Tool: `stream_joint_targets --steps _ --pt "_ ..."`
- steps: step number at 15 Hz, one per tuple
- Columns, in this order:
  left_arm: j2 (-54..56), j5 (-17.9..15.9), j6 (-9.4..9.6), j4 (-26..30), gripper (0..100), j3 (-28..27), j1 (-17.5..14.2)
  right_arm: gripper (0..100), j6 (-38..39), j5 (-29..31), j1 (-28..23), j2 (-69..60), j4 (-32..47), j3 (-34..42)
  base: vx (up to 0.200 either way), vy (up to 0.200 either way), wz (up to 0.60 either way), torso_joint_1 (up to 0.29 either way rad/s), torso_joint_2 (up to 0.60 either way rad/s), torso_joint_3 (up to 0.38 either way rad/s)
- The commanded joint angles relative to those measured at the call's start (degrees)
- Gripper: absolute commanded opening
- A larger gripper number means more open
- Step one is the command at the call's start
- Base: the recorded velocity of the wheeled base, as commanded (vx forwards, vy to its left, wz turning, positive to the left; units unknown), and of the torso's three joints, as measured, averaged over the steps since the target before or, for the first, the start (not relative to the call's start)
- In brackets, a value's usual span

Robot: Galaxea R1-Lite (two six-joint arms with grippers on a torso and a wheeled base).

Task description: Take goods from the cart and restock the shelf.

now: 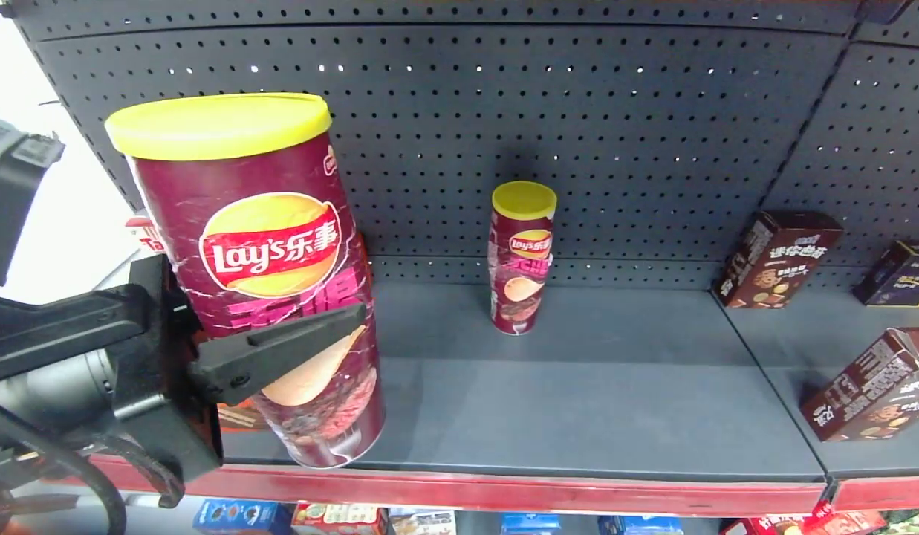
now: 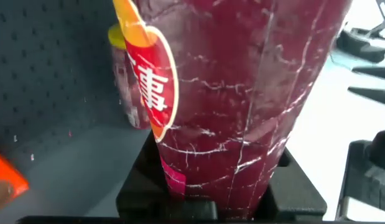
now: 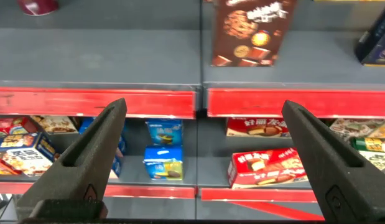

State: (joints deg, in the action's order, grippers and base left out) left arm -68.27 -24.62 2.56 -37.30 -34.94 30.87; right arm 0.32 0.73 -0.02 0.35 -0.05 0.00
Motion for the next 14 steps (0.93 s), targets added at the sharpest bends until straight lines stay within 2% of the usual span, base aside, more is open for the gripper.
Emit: stream_joint_targets --steps 1,9,14 --pt "0.06 0.02 -0.01 -0.14 0 -0.04 -0.1 100 -0.05 -0.03 -0.06 0.09 0.05 0.0 0.0 0.0 0.0 0.0 0.0 0.0" --pt "0.33 0.02 -0.01 -0.23 0 -0.75 -0.63 100 0.03 -0.03 -0.06 0.09 -0.04 0.0 0.0 0.0 0.0 0.0 0.0 0.0" --pt "0.5 -0.07 -0.1 -0.58 0 3.12 -0.63 100 -1.81 -1.26 0.02 0.0 -0.04 -1.41 0.0 0.0 0.0 0.0 0.0 0.0"
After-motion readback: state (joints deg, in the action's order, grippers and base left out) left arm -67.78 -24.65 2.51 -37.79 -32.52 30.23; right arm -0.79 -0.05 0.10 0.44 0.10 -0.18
